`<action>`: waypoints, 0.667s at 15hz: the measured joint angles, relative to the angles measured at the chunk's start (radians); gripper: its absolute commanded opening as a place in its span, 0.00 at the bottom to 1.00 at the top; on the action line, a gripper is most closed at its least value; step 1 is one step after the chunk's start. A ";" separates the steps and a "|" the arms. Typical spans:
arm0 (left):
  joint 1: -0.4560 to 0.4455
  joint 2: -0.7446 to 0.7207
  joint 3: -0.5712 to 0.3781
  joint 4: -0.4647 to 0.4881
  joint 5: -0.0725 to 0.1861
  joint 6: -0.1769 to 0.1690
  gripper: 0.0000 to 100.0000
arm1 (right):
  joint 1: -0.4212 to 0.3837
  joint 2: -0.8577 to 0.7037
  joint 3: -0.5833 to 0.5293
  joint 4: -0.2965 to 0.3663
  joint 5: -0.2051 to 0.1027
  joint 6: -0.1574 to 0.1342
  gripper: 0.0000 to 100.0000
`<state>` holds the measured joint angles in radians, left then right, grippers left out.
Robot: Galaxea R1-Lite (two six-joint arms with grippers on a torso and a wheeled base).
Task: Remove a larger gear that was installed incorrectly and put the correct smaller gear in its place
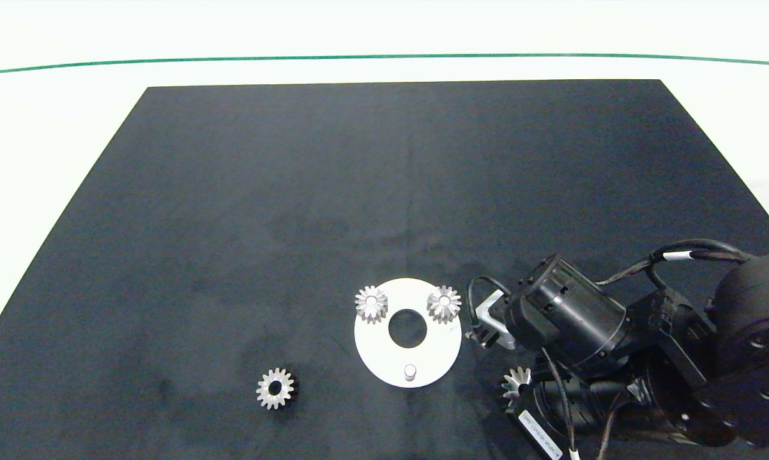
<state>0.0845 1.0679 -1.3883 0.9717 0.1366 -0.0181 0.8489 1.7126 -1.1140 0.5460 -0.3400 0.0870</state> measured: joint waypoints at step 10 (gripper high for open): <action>0.000 0.001 0.003 0.000 0.000 0.000 1.00 | 0.006 -0.060 0.016 0.006 0.005 -0.004 1.00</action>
<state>0.0840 1.0685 -1.3849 0.9717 0.1366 -0.0181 0.8547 1.6526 -1.0979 0.5521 -0.3347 0.0826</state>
